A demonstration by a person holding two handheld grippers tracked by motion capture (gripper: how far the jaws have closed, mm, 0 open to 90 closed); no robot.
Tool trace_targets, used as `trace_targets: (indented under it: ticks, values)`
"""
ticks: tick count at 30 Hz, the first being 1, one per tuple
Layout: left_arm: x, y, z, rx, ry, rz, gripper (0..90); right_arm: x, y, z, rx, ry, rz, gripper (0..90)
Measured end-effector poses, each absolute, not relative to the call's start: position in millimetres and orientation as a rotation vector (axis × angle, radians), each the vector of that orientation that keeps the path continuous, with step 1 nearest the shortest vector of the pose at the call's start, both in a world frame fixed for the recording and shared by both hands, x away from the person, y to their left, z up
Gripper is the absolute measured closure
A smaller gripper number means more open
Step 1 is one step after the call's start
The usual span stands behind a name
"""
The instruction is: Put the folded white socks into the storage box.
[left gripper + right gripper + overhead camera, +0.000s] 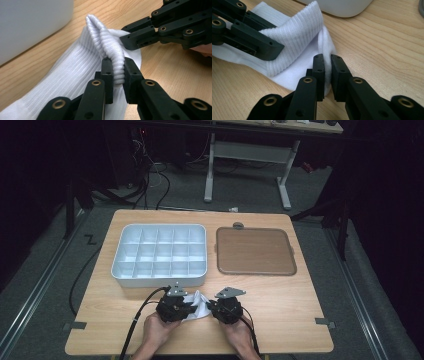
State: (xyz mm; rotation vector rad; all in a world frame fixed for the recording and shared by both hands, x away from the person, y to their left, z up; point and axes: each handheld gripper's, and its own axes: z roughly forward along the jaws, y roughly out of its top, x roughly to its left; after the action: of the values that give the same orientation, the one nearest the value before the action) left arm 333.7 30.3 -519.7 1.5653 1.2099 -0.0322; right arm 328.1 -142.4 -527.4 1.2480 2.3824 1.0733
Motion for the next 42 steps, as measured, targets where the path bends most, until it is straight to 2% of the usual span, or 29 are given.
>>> trace_targets:
  ticks: [5, 11, 16, 23, 30, 38, 39, 40, 42]
  values:
    - [333, 30, -519, 1.568, 1.204, -0.022, 79.0, 328, -142, -527, 1.244, 2.385, 1.067, 80.7]
    - [327, 35, -509, 1.526, 1.184, -0.027, 67.4, 326, -145, -522, 1.249, 2.36, 1.101, 73.7]
    - [323, 42, -500, 1.496, 1.167, -0.013, 58.7, 322, -152, -510, 1.239, 2.333, 1.118, 73.6]
    - [315, 65, -489, 1.423, 1.183, 0.027, 55.4, 316, -155, -493, 1.193, 2.325, 1.136, 75.8]
    - [309, 88, -494, 1.387, 1.247, 0.082, 51.5, 311, -138, -476, 1.083, 2.362, 1.152, 75.9]
    - [304, 97, -508, 1.377, 1.288, 0.115, 46.4, 318, -113, -494, 1.059, 2.486, 1.08, 68.3]
    - [303, 98, -509, 1.377, 1.293, 0.113, 45.8, 319, -111, -498, 1.068, 2.491, 1.068, 68.4]
    - [303, 97, -510, 1.374, 1.298, 0.111, 45.4, 320, -111, -503, 1.075, 2.499, 1.033, 73.4]
    - [304, 97, -513, 1.384, 1.3, 0.112, 45.3, 320, -111, -505, 1.073, 2.507, 1.023, 76.3]
